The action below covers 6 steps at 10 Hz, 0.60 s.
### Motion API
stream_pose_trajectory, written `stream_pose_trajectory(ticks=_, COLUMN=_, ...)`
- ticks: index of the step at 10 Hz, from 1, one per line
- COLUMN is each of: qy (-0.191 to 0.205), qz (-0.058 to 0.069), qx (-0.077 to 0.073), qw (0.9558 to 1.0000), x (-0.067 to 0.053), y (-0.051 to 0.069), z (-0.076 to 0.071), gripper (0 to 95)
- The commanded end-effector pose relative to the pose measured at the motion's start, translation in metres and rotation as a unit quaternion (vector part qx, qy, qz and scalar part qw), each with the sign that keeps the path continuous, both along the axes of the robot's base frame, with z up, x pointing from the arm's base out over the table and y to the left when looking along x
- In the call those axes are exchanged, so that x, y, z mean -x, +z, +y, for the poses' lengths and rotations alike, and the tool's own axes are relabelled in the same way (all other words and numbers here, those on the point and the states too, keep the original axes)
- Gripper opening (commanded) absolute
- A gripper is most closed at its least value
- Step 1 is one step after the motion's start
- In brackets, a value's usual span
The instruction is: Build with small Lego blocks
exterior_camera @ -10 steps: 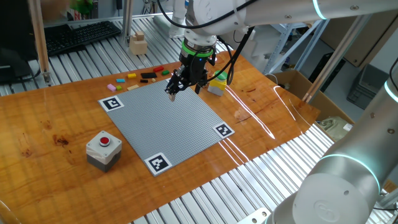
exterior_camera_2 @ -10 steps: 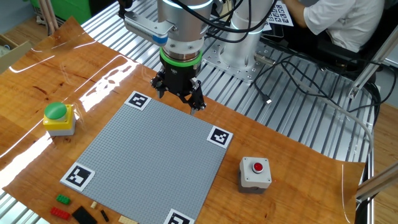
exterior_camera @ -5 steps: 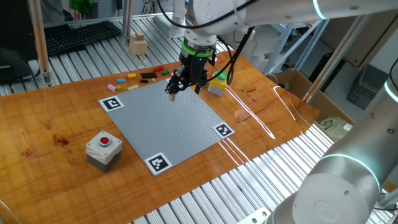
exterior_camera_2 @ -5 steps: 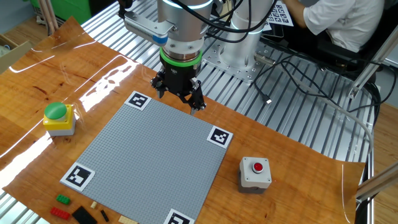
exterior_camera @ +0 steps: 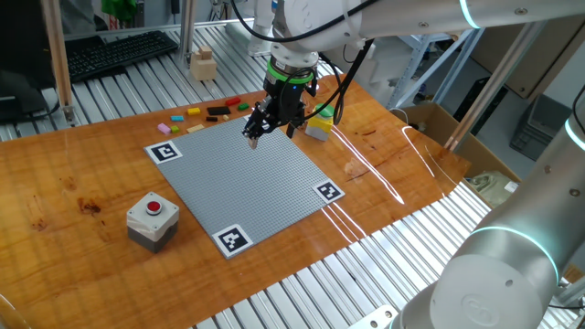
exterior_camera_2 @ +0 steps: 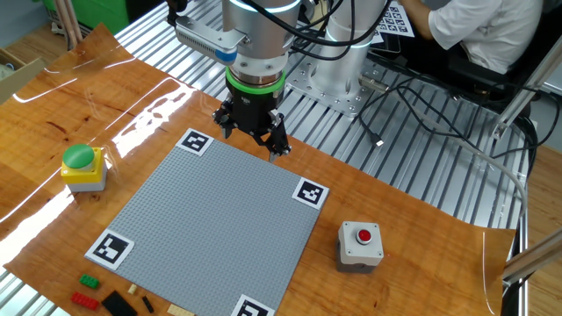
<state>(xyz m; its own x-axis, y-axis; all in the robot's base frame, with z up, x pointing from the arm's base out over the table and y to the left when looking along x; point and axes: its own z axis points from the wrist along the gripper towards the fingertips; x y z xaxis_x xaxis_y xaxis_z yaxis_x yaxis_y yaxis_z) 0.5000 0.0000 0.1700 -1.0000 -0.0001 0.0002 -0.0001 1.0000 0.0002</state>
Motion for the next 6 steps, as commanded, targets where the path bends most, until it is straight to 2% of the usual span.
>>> stream_pose_trajectory(ticks=1, qy=-0.082, qz=-0.011, qx=-0.026, qw=0.9963, x=0.0, y=0.0, z=0.0, gripper=0.0)
stream_pose_trajectory(ticks=6, qy=-0.079, qz=-0.01, qx=-0.027, qw=0.9964, x=-0.0006, y=-0.0025, z=0.001, gripper=0.0)
